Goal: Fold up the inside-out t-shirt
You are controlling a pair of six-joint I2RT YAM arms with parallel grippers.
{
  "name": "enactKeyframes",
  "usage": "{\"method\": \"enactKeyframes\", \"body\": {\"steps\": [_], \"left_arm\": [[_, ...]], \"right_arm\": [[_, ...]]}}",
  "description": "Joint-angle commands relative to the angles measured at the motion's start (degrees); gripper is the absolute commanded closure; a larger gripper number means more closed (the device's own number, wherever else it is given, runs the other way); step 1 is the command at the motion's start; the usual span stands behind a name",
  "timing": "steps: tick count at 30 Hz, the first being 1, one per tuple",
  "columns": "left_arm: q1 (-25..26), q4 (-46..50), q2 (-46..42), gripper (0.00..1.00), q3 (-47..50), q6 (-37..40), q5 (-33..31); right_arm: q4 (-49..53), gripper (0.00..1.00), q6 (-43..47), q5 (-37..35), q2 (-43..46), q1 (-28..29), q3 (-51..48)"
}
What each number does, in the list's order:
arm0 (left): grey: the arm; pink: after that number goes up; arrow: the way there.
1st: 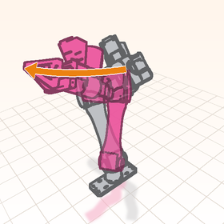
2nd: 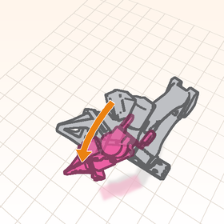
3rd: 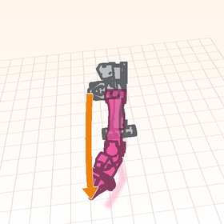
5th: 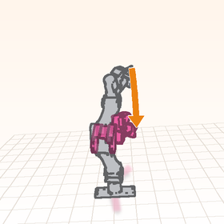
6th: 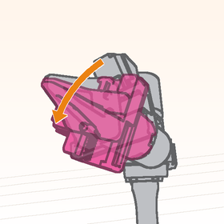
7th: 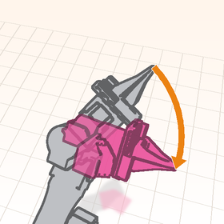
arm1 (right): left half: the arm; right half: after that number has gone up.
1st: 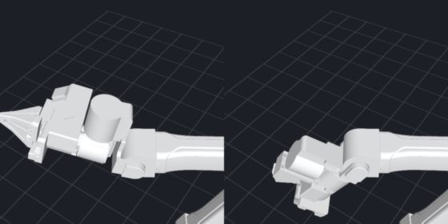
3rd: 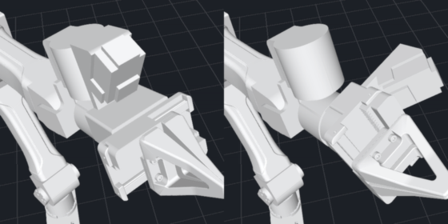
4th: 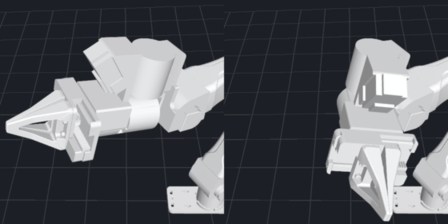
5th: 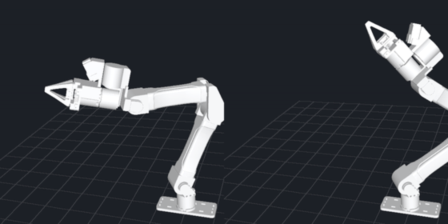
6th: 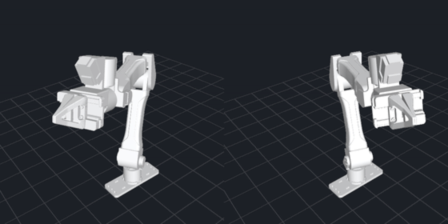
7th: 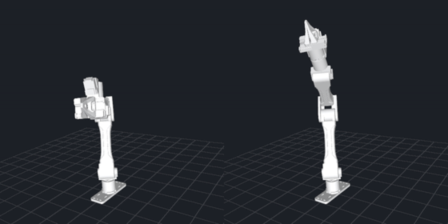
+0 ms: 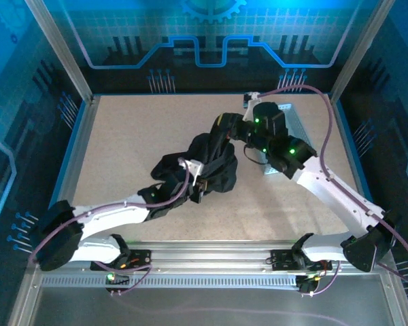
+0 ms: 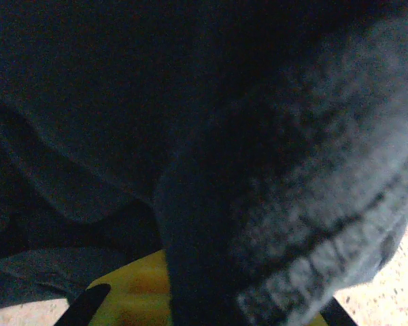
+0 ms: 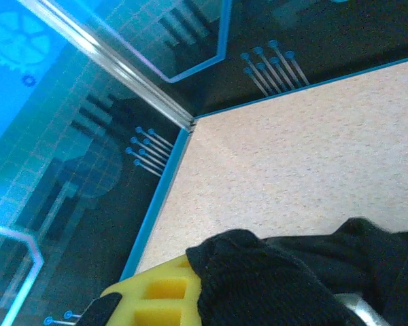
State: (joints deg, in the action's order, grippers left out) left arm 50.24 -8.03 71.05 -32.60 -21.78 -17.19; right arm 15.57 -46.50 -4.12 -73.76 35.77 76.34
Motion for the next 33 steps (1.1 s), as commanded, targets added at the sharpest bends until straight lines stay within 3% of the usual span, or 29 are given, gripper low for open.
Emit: {"method": "enactKeyframes", "body": {"steps": [1,7,10,16,21,24,27,33], "left_arm": [[2.0,2.7,-5.6,0.9,7.2,-3.8,-6.0],[3.9,11.7,-17.3,0.81,14.9,-11.1,-11.1],[3.9,15.5,-23.3,0.68,17.1,-13.2,-11.5],[3.9,18.7,-35.2,0.58,19.2,-14.0,-10.1],[3.4,25.0,-39.7,0.33,16.1,-13.2,-11.9],[1.9,23.1,-39.7,0.12,10.9,-10.2,-11.0],[-0.9,18.1,-34.1,0.02,3.1,-7.0,-6.6],[-5.9,16.0,-19.3,0.01,-14.0,-2.4,2.7]], "right_arm": [[-1.2,1.0,0.1,-1.9,2.1,-5.2,6.9],[2.7,1.0,3.5,-0.4,0.1,-9.3,13.9],[4.1,1.0,5.2,0.8,-0.9,-9.3,16.2],[4.3,1.0,6.0,5.3,-2.6,-9.1,16.6],[5.7,1.0,8.4,7.1,-2.7,-8.4,19.2],[8.0,1.0,11.6,7.5,-3.9,-5.1,22.9],[10.3,1.0,15.3,4.1,-5.5,0.9,25.1],[11.9,1.0,16.8,1.6,-7.8,7.6,22.5]]}}
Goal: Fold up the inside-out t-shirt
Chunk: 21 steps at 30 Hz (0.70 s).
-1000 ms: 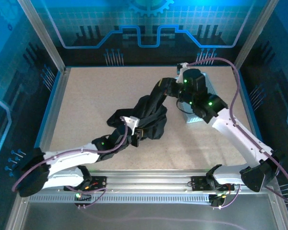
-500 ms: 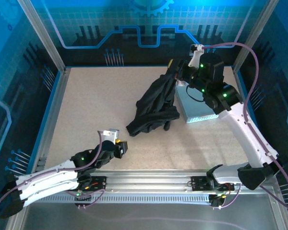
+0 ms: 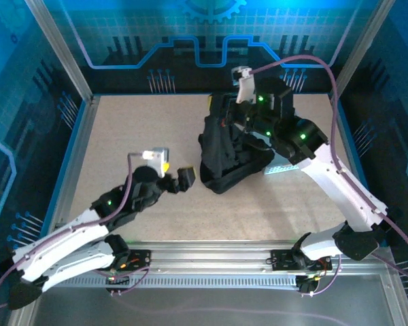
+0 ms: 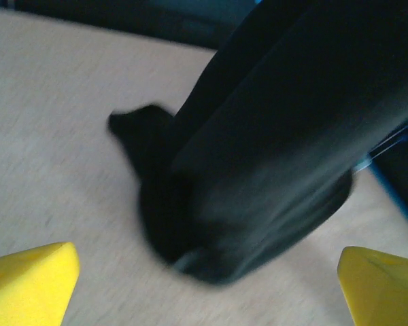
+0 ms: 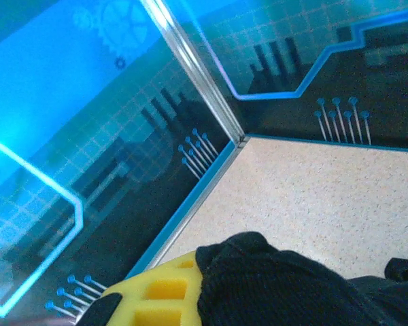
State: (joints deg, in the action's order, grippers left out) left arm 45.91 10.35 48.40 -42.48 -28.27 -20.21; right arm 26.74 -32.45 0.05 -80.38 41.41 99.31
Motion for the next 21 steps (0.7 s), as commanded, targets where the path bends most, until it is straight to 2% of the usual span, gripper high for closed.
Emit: {"method": "enactKeyframes", "body": {"steps": [1,5,8,11,16,21], "left_arm": [[-2.6,-3.6,4.6,0.01,-4.9,4.8,7.0],[-8.0,-7.0,8.3,0.01,-5.9,4.3,16.3],[-10.7,-11.7,6.3,0.03,-2.6,1.6,22.9],[-10.8,-10.4,5.3,0.03,-0.8,-0.5,21.8],[-10.7,-1.9,12.5,0.12,-2.5,-3.1,20.8],[-10.7,2.3,23.2,0.12,-5.8,-5.2,22.0]], "right_arm": [[1.1,1.0,3.2,-3.2,-1.4,2.7,-1.4],[-3.0,1.0,3.8,0.7,2.1,3.1,-9.2],[-4.0,1.0,4.2,-3.2,8.8,2.3,-18.3],[-3.8,1.0,2.8,-9.0,17.5,0.1,-31.1],[-1.9,1.0,-7.6,-10.4,31.1,-4.5,-55.8],[-0.6,1.0,-15.6,-11.6,38.4,-4.9,-69.3]]}}
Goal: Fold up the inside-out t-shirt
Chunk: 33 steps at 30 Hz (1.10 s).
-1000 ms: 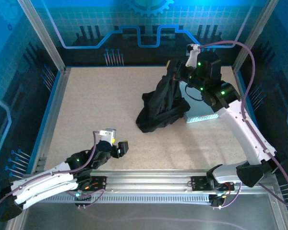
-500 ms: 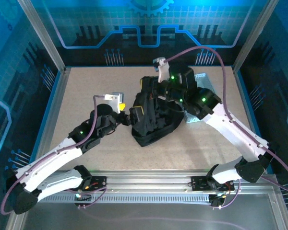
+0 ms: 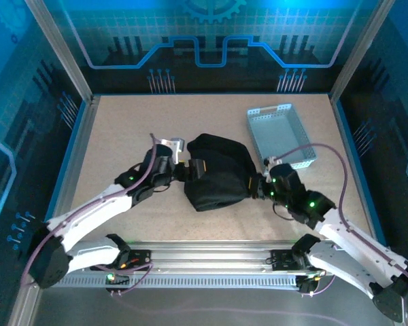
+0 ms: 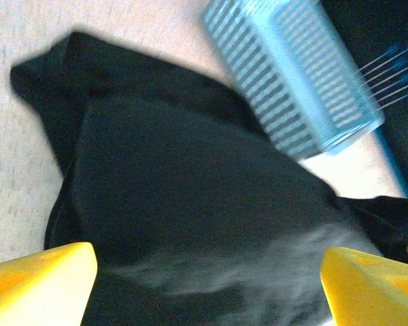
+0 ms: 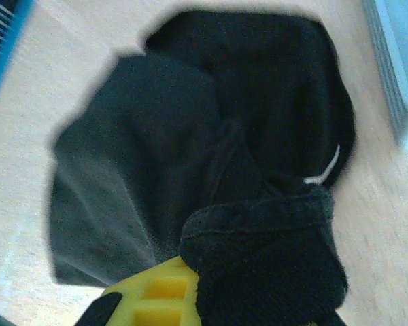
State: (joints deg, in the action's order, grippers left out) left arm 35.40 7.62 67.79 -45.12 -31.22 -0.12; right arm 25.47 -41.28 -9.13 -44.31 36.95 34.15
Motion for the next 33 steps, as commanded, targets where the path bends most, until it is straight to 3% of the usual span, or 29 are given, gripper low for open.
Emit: {"method": "enactKeyframes", "body": {"steps": [1,4,6,12,16,20,23,26,30,33], "left_arm": [[-0.2,5.7,5.9,0.09,-4.2,-2.5,1.6],[-0.4,7.9,9.7,0.01,-6.6,-3.9,-2.3],[-1.8,8.3,12.1,0.01,-7.9,-5.0,-2.8],[-5.9,2.0,21.3,0.02,-12.5,-8.4,5.4],[-5.9,0.1,28.9,0.08,-18.2,-8.4,9.4],[-5.8,0.6,34.8,0.26,-22.4,-8.5,12.4],[-5.9,0.3,34.5,0.48,-22.8,-8.5,13.3],[-7.4,1.7,31.2,0.73,-23.5,-7.2,12.7],[-14.1,6.4,22.1,1.0,-26.8,-4.1,12.5],[-18.5,12.0,13.1,1.0,-32.9,1.1,8.6]], "right_arm": [[0.8,1.0,-8.3,-2.7,3.2,-0.5,-6.2],[1.5,1.0,-11.8,-3.3,5.0,-0.7,-10.3],[3.5,1.0,-13.2,-4.4,5.6,-1.1,-11.2],[9.7,1.0,-15.1,-7.6,6.7,-3.3,-10.6],[10.3,1.0,-15.1,-6.9,6.3,-5.2,-10.5],[8.8,1.0,-14.3,-5.6,6.7,-6.4,-10.3],[4.9,1.0,-12.0,-3.1,5.7,-7.5,-9.5],[-1.8,1.0,-8.4,-0.2,3.0,-7.6,-6.8],[-9.2,1.0,-1.7,4.4,-3.3,-7.8,2.8],[-11.6,1.0,4.1,8.6,-8.8,-7.6,15.4]]}}
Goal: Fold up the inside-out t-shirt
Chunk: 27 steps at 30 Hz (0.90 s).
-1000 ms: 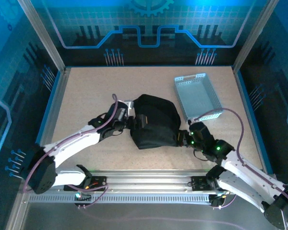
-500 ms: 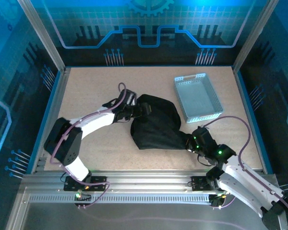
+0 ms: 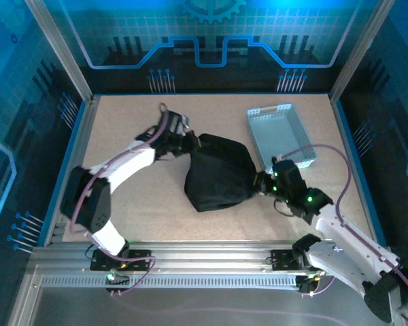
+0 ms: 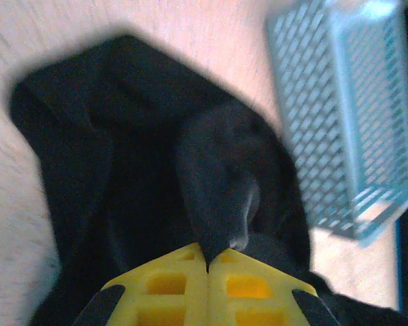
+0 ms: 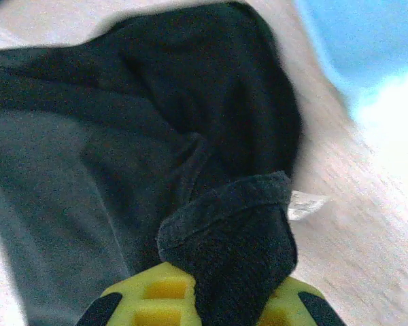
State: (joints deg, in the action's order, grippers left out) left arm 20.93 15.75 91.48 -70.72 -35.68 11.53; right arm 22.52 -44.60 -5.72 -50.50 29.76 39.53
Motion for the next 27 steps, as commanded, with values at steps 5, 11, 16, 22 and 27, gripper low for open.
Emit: {"method": "enactKeyframes", "body": {"steps": [5,11,16,22,27], "left_arm": [[-4.1,5.9,-25.5,1.0,-10.6,11.2,-10.7],[-4.0,2.1,-36.7,1.0,2.9,6.5,-5.4],[1.9,-0.8,-32.4,1.0,17.2,-0.7,0.6],[15.6,-3.9,-26.6,1.0,30.1,-6.4,-1.0],[16.0,1.3,-37.0,0.69,37.4,-10.5,-6.9]], "right_arm": [[-11.7,1.0,10.4,8.1,-6.4,-0.1,21.5],[-12.0,1.0,10.3,6.1,-7.2,0.2,16.0],[-11.5,1.0,5.6,2.2,-7.1,-0.6,-0.5],[-7.2,0.97,-0.3,2.1,-5.5,-3.2,-11.8],[0.5,0.47,1.9,-3.0,1.5,-3.8,-9.2]]}}
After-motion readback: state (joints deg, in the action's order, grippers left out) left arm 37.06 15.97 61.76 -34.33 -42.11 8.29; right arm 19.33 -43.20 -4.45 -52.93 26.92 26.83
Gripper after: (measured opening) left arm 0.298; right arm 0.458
